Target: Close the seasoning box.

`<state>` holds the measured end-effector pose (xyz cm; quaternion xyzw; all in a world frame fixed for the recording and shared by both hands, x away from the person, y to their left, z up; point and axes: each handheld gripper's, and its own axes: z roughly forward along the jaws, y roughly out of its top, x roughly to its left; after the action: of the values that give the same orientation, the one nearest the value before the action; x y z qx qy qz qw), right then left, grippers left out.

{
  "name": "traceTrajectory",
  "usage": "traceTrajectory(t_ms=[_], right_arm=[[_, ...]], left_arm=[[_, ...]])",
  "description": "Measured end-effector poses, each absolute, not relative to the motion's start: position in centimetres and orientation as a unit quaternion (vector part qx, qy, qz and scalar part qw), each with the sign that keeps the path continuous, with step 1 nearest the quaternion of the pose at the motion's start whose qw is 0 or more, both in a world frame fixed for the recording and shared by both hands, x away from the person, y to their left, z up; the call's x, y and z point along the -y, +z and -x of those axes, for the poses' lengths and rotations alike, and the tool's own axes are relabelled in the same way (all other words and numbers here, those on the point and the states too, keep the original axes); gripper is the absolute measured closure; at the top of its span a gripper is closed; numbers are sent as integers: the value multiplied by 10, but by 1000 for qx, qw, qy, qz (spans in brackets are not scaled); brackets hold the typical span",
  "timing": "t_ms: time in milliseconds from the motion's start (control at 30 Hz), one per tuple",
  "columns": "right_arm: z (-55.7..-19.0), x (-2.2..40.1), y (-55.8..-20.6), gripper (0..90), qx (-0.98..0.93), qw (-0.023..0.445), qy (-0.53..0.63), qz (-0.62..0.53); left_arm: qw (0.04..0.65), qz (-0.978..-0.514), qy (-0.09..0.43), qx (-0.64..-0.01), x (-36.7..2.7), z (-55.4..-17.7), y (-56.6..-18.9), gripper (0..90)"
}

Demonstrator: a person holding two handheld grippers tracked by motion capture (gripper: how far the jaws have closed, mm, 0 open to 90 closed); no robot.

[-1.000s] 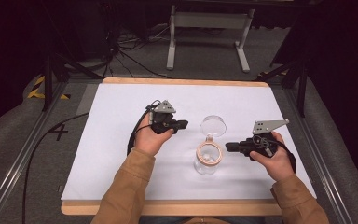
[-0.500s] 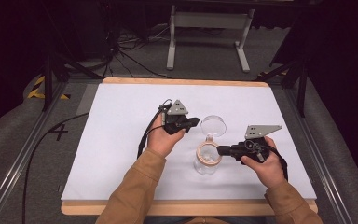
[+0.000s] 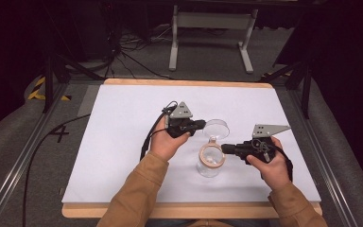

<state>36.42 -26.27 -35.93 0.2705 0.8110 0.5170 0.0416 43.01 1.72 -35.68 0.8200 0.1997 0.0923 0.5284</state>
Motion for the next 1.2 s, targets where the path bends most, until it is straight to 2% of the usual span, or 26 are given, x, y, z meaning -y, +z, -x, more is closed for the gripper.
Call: traceTrajectory(t_ms=[433, 633, 833, 1200], right_arm=[[-360, 261, -352, 900, -807, 23, 531, -255], [-357, 260, -350, 900, -813, 16, 526, -250], [-353, 258, -346, 900, -826, -1, 504, -251], [-352, 256, -349, 900, -846, -27, 462, -264]], left_arm=[[518, -837, 62, -168, -30, -423, -347, 877], [512, -836, 51, -190, -45, -421, -340, 862], [476, -851, 29, -218, -60, -421, -337, 833], [458, -857, 27, -236, -74, -426, -340, 831]])
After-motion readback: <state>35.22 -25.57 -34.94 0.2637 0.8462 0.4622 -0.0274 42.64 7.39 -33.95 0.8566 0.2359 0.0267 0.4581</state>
